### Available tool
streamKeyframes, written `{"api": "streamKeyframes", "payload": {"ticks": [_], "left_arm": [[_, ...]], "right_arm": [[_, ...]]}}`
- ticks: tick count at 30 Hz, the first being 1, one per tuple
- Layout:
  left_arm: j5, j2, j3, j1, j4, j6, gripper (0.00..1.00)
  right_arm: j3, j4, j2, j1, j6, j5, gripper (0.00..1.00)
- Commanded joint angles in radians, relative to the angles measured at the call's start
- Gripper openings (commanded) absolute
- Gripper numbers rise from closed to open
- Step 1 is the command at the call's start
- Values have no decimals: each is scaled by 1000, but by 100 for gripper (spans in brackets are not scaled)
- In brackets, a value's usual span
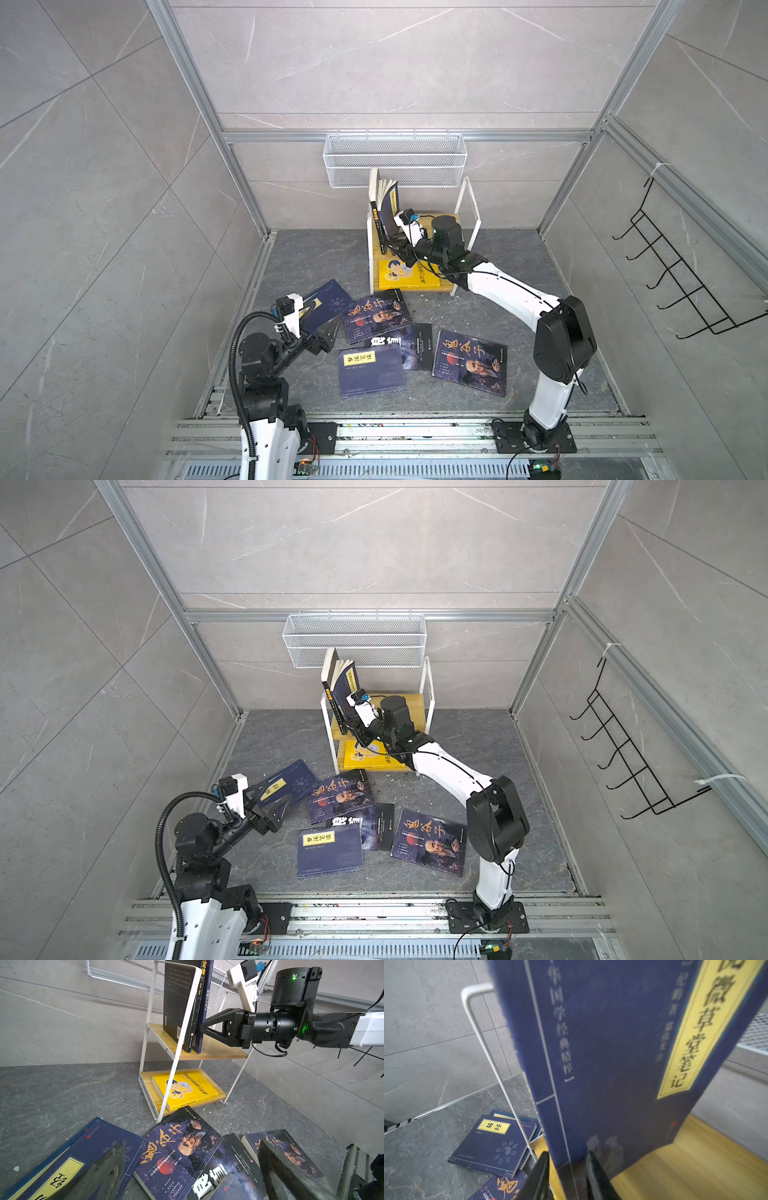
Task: Stacking books/files
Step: Move the book to the bookshelf.
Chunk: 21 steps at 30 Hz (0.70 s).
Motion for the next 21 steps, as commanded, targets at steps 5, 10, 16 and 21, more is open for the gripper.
{"api": "streamKeyframes", "payload": {"ticks": [5,10,16,21], "left_arm": [[18,-1,7,1,27,17,100],[18,1,2,-1,42,7,100],[20,-10,2,-5,48,1,100],[19,-12,2,-4,40,9,100]], "right_arm": [[-134,30,-127,-2,22,-43,40],[-209,28,-176,-20,15,38,38],[-152,11,-125,-26,69,307,27],[-57,13,-29,15,97,569,18]]}}
